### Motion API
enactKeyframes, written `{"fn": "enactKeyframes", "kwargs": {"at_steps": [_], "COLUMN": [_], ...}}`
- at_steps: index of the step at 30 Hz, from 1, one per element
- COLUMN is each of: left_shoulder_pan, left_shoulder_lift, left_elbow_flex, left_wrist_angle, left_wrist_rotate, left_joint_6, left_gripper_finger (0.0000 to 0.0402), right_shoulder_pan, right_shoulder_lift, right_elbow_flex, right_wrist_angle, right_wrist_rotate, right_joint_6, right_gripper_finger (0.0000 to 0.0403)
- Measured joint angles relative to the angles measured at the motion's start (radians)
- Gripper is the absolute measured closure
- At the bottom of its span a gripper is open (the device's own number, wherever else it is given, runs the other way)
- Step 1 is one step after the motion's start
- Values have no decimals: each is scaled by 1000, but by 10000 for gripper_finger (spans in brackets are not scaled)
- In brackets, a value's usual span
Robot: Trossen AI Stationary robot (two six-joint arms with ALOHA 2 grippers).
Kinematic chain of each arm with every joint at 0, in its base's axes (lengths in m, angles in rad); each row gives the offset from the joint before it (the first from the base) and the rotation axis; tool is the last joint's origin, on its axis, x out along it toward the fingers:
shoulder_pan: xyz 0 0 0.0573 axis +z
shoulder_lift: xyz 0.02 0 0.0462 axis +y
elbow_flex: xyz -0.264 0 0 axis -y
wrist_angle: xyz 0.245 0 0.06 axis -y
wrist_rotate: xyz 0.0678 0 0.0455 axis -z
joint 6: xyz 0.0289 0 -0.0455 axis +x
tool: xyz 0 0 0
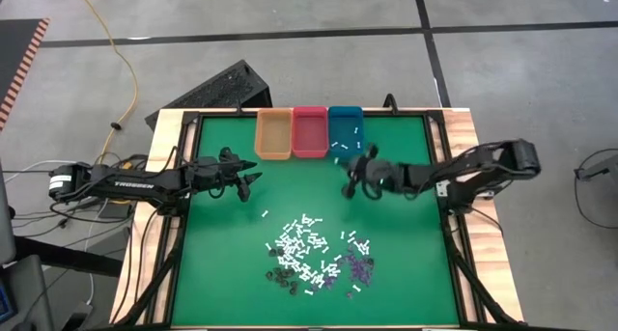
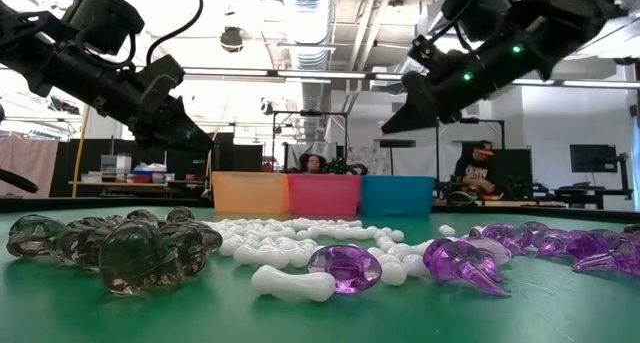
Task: Sort Halloween decoration
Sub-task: Put the white bone toy into the blue bin
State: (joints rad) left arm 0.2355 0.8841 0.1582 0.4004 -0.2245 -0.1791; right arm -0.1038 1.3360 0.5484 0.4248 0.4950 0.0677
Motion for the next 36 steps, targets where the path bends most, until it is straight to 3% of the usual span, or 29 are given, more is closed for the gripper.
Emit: {"fn": "enactKeyframes", "kwargs": {"at_steps": [5,9,12,17,25,32,36], "left_shoulder_pan": [0,0,0,0,0,0,0], "left_shoulder_lift": [0,0,0,0,0,0,0], "left_elbow_flex": [0,0,0,0,0,0,0], "left_wrist_angle": [4,7,10,9,9,8,8], "left_wrist_rotate": [0,0,0,0,0,8,8], "left_joint_6": [0,-1,-5,-9,-7,-1,6], "left_gripper_finger": [223,223,223,223,223,223,223], "right_shoulder_pan": [-196,-317,-373,-381,-197,116,323], "right_shoulder_lift": [-61,-47,-15,3,-188,-288,-268], "right_elbow_flex": [0,1,1,1,2,2,2], "right_wrist_angle": [-54,-90,-92,-105,-179,-528,-682], "right_wrist_rotate": [-17,-134,-223,-236,-269,-277,-187], "right_joint_6": [13,63,98,98,74,323,508], "right_gripper_finger": [379,360,345,320,292,290,290]}}
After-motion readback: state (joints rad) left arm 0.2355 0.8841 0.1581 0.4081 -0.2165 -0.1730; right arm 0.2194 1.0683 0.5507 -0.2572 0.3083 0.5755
